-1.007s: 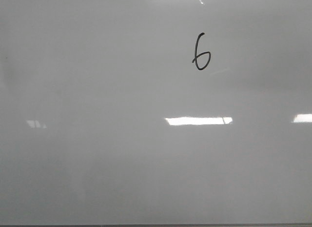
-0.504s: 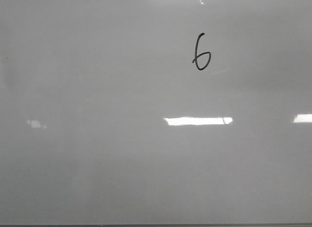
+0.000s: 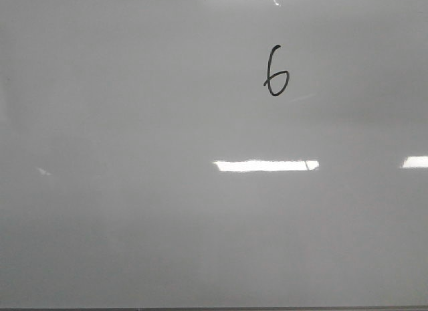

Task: Write number 6 on whiteboard

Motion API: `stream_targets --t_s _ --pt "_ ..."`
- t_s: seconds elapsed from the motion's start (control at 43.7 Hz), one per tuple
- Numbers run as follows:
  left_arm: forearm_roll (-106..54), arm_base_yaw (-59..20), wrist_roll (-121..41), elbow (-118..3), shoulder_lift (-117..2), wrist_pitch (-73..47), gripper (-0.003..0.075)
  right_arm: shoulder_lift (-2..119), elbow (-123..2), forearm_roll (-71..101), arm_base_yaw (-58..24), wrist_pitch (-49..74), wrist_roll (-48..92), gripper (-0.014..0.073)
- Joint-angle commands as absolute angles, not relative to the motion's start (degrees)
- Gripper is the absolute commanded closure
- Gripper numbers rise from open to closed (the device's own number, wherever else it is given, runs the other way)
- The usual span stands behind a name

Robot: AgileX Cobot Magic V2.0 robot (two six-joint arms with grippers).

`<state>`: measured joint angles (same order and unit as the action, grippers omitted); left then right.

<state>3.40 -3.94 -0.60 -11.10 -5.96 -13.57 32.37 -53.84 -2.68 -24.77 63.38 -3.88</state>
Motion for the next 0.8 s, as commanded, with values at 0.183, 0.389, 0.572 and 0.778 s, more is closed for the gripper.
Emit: stream_targets --t_s 0.183,0.389,0.572,0.778 --pt "4.41 -2.41 3.20 -1.33 1.25 0.00 0.0741 32.62 -54.98 -3.41 -24.45 59.47 -3.70 0.0662" --pt "4.41 -0.92 2.20 0.50 1.26 1.23 0.0741 32.62 -54.98 -3.41 -24.45 59.50 -3.70 0.0662" --pt "4.14 -0.92 0.00 0.50 1.26 1.38 0.0741 32.62 -54.98 -3.41 -24.45 59.59 -3.70 0.0662" --pt "3.70 -0.92 0.00 0.50 1.26 1.50 0.0741 32.62 -54.98 -3.41 -24.45 59.53 -3.70 0.0662"
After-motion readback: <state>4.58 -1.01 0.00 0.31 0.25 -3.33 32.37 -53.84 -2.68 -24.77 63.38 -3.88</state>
